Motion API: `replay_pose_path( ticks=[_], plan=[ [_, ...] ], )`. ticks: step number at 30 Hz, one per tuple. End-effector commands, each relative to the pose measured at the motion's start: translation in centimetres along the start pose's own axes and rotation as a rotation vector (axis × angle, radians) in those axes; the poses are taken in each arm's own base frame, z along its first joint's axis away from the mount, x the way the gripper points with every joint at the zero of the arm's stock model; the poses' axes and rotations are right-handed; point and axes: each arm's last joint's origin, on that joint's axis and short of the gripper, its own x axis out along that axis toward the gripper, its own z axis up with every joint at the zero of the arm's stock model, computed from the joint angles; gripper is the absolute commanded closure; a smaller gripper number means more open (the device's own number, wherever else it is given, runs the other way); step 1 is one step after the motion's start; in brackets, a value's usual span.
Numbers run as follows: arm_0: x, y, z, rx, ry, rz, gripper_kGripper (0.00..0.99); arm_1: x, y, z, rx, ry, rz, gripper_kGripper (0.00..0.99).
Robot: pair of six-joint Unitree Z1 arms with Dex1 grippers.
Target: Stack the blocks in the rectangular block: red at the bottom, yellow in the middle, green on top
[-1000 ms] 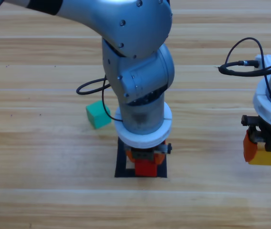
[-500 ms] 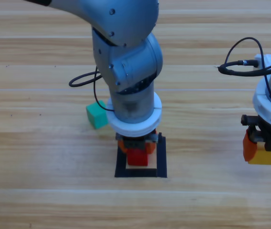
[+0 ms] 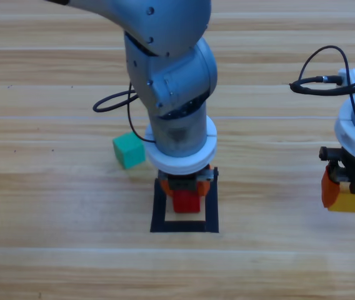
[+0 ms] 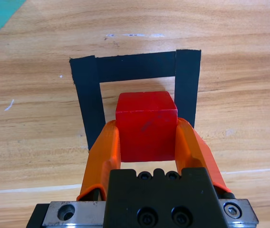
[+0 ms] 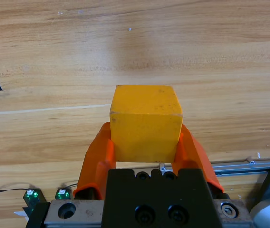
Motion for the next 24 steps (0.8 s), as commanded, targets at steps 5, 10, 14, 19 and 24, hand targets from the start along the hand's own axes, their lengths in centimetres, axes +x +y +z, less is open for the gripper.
replay_pose_path(
  ticks=[5, 10, 14, 19, 24],
  plan=[
    [2.9, -0.6, -0.5, -0.013, 0.025, 0.053, 0.760, -1.7, -1.4, 0.2, 0.018, -0.059, 0.052, 0.970],
    [2.9, -0.5, -0.6, -0.012, 0.027, 0.055, 0.760, -1.7, -1.4, 0.1, 0.018, -0.057, 0.052, 0.970],
    [2.6, -0.4, -1.0, -0.008, 0.029, 0.057, 0.758, -1.6, -1.4, 0.1, 0.018, -0.055, 0.049, 0.970],
    [2.5, -0.3, -1.4, -0.002, 0.029, 0.061, 0.760, -1.6, -1.5, 0.1, 0.018, -0.055, 0.049, 0.970],
    [2.4, -0.3, -1.6, 0.001, 0.030, 0.064, 0.758, -1.6, -1.5, 0.0, 0.018, -0.054, 0.048, 0.970]
  ],
)
